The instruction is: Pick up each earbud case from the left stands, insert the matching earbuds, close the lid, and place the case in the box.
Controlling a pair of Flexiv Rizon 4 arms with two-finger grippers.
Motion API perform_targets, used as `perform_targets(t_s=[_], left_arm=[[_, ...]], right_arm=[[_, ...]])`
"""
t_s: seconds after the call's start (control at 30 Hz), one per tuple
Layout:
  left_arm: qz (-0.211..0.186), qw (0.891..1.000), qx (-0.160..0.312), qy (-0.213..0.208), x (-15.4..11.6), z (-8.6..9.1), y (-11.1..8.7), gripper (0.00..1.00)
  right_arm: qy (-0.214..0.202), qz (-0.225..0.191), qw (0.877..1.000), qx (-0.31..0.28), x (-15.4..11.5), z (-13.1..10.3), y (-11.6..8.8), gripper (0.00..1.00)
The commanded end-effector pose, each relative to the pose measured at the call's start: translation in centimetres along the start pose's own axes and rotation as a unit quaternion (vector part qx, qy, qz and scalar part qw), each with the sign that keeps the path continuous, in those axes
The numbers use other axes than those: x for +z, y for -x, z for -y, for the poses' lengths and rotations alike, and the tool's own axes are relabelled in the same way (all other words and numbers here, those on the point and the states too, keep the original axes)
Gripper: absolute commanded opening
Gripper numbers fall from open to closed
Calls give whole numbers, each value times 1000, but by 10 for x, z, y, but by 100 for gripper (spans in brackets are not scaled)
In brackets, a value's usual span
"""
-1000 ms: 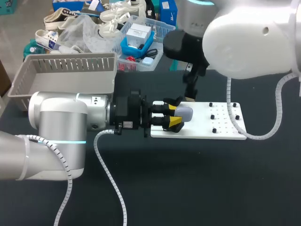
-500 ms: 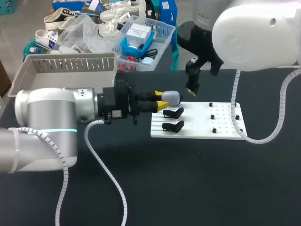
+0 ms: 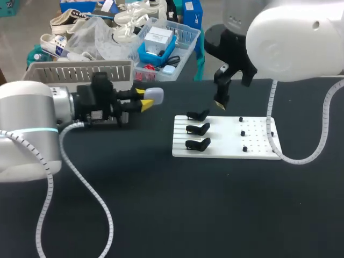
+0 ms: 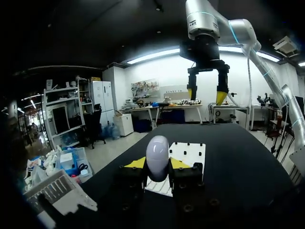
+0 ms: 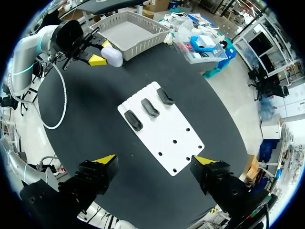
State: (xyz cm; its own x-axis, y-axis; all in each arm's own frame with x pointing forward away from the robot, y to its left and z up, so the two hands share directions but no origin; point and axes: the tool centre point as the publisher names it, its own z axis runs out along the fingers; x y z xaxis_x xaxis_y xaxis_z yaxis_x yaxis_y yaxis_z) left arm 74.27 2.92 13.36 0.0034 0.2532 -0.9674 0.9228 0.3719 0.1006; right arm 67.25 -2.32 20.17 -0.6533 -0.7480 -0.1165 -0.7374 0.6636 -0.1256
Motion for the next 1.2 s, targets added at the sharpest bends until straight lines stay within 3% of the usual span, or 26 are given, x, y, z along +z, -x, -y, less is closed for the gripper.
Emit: perform_targets(t_s=[0.03, 0.33, 0.57, 1.0, 1.03, 1.07, 1.13, 1.17, 1.2], left_arm=[[-14, 998, -11, 58, -26, -16, -3, 0], [-68, 987, -32, 145, -68, -70, -30, 0], [-100, 975, -70, 187, -81, -102, -58, 0], [-129, 946, -153, 256, -91, -144, -95, 0], [-132, 945, -154, 255, -90, -144, -96, 11], [-134, 945, -154, 255, -90, -145, -97, 33], [-135, 945, -154, 257, -89, -145, -97, 63], [-134, 944, -155, 258, -89, -145, -97, 100], [-132, 945, -151, 260, -89, -145, -98, 100]], right_arm=[[-1, 3, 1000, 1, 0, -1, -2, 100], [-1, 3, 1000, 1, 0, -1, -2, 100], [-1, 3, 1000, 1, 0, -1, -2, 100], [-1, 3, 1000, 1, 0, -1, -2, 100], [-1, 3, 1000, 1, 0, -1, -2, 100], [-1, 3, 1000, 1, 0, -1, -2, 100], [-1, 3, 1000, 1, 0, -1, -2, 100], [-1, 3, 1000, 1, 0, -1, -2, 100], [-1, 3, 1000, 1, 0, -1, -2, 100]])
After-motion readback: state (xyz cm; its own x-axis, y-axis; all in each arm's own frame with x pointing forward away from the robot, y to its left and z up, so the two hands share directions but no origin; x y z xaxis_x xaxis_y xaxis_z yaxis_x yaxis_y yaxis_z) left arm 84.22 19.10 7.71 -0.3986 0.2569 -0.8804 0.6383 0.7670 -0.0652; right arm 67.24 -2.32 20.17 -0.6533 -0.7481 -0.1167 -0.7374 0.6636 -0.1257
